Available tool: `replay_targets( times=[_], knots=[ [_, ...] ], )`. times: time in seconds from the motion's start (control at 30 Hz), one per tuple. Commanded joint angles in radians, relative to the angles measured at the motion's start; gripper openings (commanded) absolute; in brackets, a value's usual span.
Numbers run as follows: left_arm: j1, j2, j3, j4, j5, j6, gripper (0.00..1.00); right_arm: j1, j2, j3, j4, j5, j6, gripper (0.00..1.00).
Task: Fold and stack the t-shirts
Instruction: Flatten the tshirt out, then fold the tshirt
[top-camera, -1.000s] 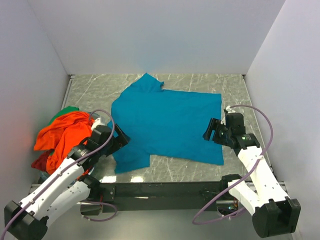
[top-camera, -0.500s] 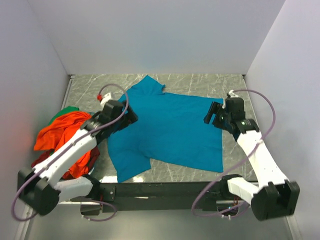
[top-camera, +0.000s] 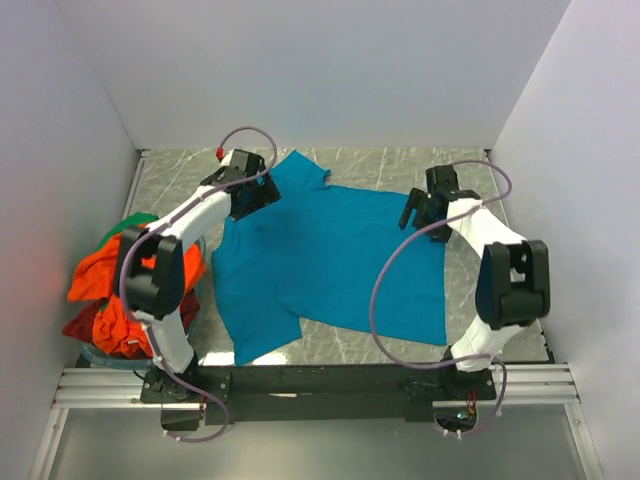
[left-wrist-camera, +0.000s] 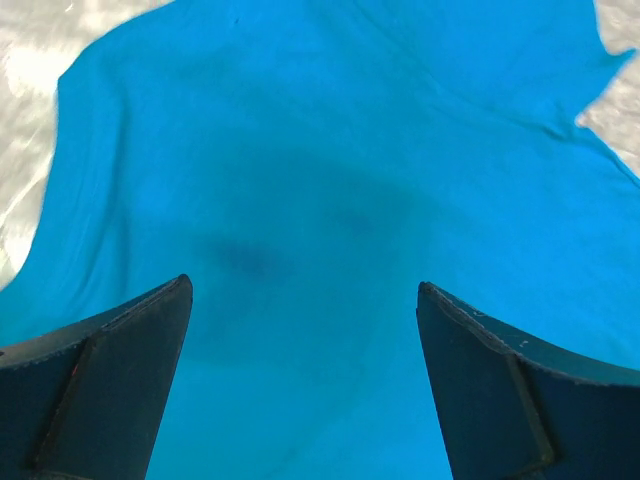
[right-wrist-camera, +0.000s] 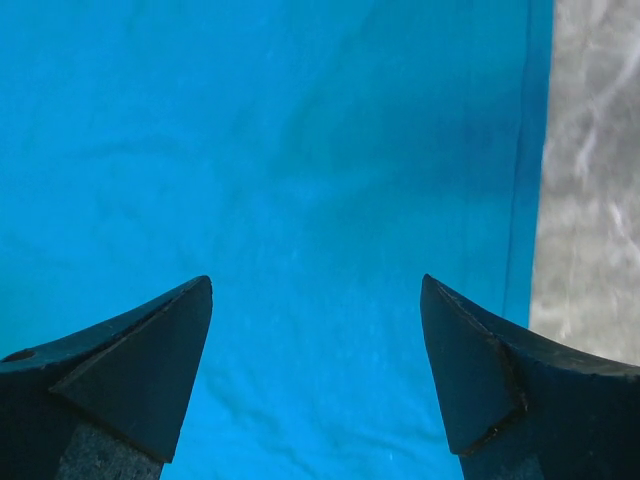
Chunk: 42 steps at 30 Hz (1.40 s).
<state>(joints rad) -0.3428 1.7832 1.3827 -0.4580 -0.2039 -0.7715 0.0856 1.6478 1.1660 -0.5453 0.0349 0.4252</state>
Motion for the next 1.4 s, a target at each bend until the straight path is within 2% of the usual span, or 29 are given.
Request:
replay_targets(
  times=[0.0, 0.2, 0.63, 0.83, 1.13, 1.37],
  knots=[
    [0.008, 0.074, 0.102, -0.018, 0.009, 0.046, 1.00, -0.021, 0.078, 0.086, 0.010, -0.009, -0.006, 0.91],
    [0.044, 0.205, 0.157, -0.007, 0.069, 0.057, 0.99, -0.026, 0.181, 0.162, 0.001, -0.021, -0.026, 0.91],
    [0.079, 0.369, 0.249, -0.016, 0.136, 0.048, 1.00, -0.056, 0.417, 0.363, -0.076, -0.013, -0.054, 0.91],
    [0.100, 0.433, 0.298, -0.024, 0.178, 0.037, 1.00, -0.060, 0.524, 0.510, -0.125, -0.020, -0.072, 0.91],
    [0.126, 0.551, 0.449, -0.088, 0.207, 0.040, 0.99, -0.061, 0.713, 0.829, -0.211, -0.053, -0.097, 0.91],
    [0.140, 0.561, 0.452, -0.073, 0.236, 0.020, 0.99, -0.069, 0.857, 1.063, -0.277, -0.105, -0.115, 0.91]
  ],
)
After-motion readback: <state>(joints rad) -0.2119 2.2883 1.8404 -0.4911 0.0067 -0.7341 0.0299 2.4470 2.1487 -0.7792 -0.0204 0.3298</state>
